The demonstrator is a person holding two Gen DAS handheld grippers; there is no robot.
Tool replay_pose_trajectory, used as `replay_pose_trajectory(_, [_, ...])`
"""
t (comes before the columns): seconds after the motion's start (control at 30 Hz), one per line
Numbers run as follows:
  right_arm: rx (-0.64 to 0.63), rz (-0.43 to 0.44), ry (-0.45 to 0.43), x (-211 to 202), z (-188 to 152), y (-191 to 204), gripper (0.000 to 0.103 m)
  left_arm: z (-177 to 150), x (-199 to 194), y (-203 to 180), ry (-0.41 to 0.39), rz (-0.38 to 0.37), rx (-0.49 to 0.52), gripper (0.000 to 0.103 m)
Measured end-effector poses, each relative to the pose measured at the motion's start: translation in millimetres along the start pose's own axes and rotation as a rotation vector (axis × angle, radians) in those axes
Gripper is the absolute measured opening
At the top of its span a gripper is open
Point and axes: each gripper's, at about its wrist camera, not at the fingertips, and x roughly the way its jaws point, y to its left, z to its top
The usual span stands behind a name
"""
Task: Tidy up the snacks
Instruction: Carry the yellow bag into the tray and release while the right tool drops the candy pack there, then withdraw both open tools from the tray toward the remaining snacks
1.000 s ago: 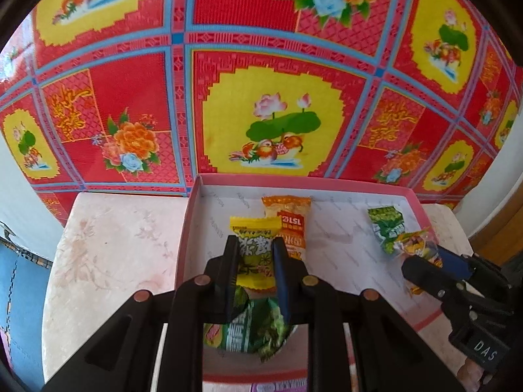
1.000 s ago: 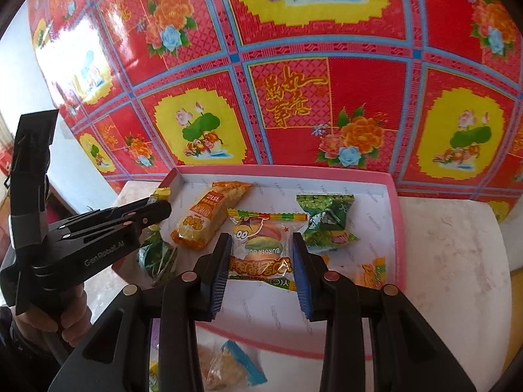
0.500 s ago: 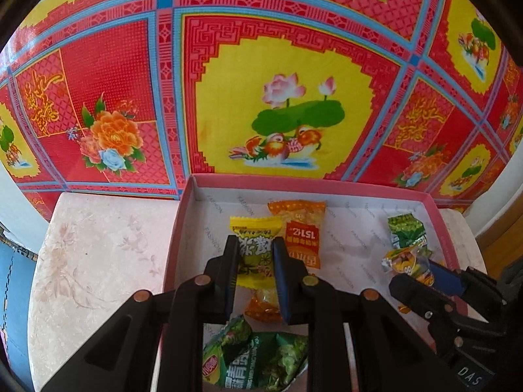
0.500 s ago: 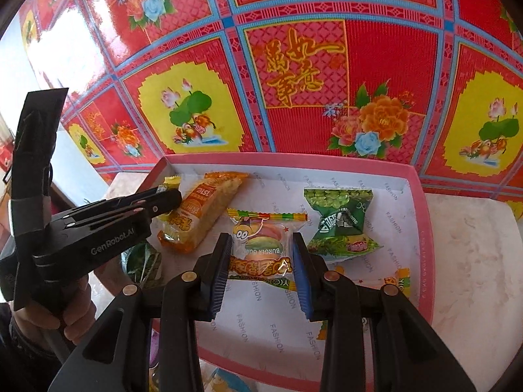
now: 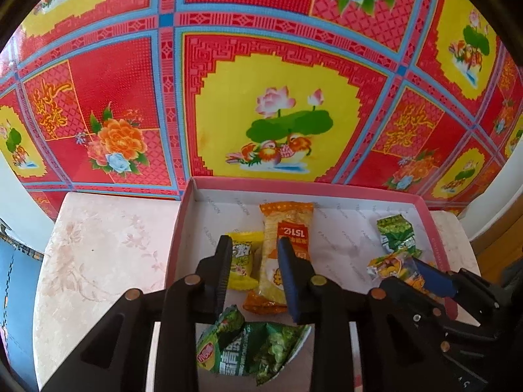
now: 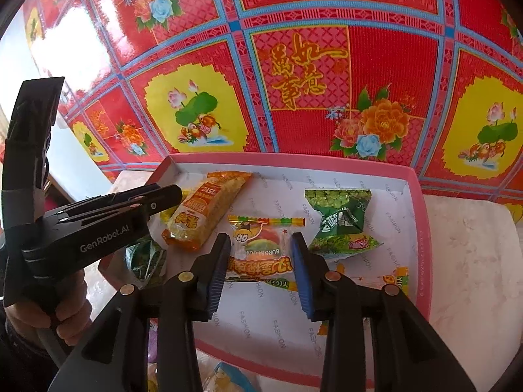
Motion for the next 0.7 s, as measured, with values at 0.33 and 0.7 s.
replay_pose_trajectory(0.33, [-0.022, -0.004, -0.025, -16, -2, 4, 0.039, -3, -23, 0, 0.004, 0.002, -0.017, 0.036])
replay_pose_trajectory(0.7, [0.020, -0.008, -0.047, -45, -15, -1, 0.040, -18, -51, -4, 0.003, -0.008, -0.047, 0.036])
